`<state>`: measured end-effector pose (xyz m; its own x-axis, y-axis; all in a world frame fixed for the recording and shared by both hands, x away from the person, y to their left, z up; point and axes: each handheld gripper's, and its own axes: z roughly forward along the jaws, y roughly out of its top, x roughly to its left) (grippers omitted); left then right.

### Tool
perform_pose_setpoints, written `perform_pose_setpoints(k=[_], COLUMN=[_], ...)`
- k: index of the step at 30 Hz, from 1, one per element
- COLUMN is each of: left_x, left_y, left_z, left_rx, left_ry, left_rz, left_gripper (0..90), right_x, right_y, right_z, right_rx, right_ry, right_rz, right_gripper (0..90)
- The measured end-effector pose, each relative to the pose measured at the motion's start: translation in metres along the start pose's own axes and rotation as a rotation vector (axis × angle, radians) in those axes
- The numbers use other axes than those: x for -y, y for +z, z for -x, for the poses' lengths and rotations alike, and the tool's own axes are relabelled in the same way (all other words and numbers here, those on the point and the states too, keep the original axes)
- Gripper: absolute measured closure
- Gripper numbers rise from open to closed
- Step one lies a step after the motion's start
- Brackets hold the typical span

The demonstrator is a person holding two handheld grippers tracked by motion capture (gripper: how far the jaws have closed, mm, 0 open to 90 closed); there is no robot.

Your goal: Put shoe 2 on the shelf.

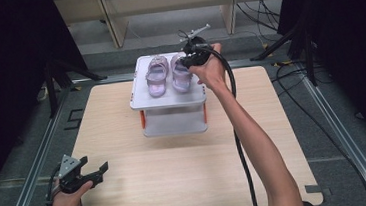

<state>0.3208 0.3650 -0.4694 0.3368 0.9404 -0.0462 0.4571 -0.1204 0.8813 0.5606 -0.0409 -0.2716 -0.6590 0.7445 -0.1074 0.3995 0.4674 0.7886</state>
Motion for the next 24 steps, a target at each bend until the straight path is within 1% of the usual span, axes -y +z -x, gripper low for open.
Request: perform_pose_setpoints(k=[1,2,3,4,5,6,7,8,9,10,11,13,14,15,16,20,21,22,23,24], left_x=[0.000,0.000,0.000,0.000,0.000,0.000,0.000,0.000,0.000,0.000,0.000,0.000,0.000,0.000,0.000,0.000,0.000,0.000,0.000,0.000], left_y=[-0.001,-0.001,0.000,0.001,0.001,0.000,0.000,0.000,0.000,-0.001,0.000,0.000,0.000,0.000,0.000,0.000,0.000,0.000,0.000,0.000], left_z=[0.000,0.000,0.000,0.000,0.000,0.000,0.000,0.000,0.000,0.000,0.000,0.000,0.000,0.000,0.000,0.000,0.000,0.001,0.000,0.000], left_rx=[-0.006,0.000,0.005,0.005,0.004,0.003,0.004,0.003,0.001,0.000,0.003,0.005,0.005,0.004,0.003,0.005,0.005,0.002,0.003,0.006], left_ry=[0.002,0.001,-0.002,0.000,-0.003,-0.001,0.001,0.002,0.001,0.000,-0.001,0.000,0.001,0.001,0.001,0.000,0.000,0.002,-0.001,0.000], left_rz=[-0.010,-0.002,0.002,0.000,0.000,-0.001,0.002,0.003,0.000,-0.005,0.004,0.002,0.003,0.005,0.006,0.004,0.006,0.003,0.005,0.006], left_gripper=[15.5,15.5,15.6,15.6,15.5,15.5,15.5,15.5,15.6,15.5,15.5,15.5,15.5,15.5,15.6,15.5,15.5,15.5,15.5,15.5], right_x=[0.000,0.000,-0.001,-0.003,-0.005,-0.005,-0.006,-0.006,-0.006,-0.007,-0.007,-0.008,-0.009,-0.009,-0.009,-0.009,-0.009,-0.009,-0.009,-0.009], right_y=[0.002,0.003,0.003,0.004,0.006,0.006,0.008,0.010,0.010,0.011,0.012,0.013,0.015,0.016,0.017,0.020,0.022,0.022,0.023,0.023], right_z=[0.001,0.000,-0.001,-0.002,-0.002,-0.002,-0.005,-0.006,-0.007,-0.009,-0.009,-0.011,-0.010,-0.014,-0.014,-0.019,-0.019,-0.020,-0.020,-0.020], right_rx=[0.000,-0.002,0.001,0.022,0.031,0.031,0.041,0.040,0.041,0.049,0.054,0.058,0.062,0.056,0.051,0.052,0.053,0.040,0.029,0.029], right_ry=[-0.009,0.018,0.004,-0.014,-0.052,-0.052,-0.049,-0.056,-0.048,-0.054,-0.067,-0.061,-0.079,-0.063,-0.072,-0.085,-0.105,-0.084,-0.086,-0.086], right_rz=[0.007,0.007,0.004,0.008,0.003,0.003,-0.010,-0.006,-0.011,-0.009,-0.013,-0.016,-0.003,-0.018,-0.023,-0.032,-0.024,-0.040,-0.041,-0.041], right_gripper=[84.6,84.6,84.5,84.5,84.5,84.5,84.5,84.5,84.4,84.4,84.4,84.3,84.2,84.0,83.8,82.8,81.8,79.8,76.8,76.8])
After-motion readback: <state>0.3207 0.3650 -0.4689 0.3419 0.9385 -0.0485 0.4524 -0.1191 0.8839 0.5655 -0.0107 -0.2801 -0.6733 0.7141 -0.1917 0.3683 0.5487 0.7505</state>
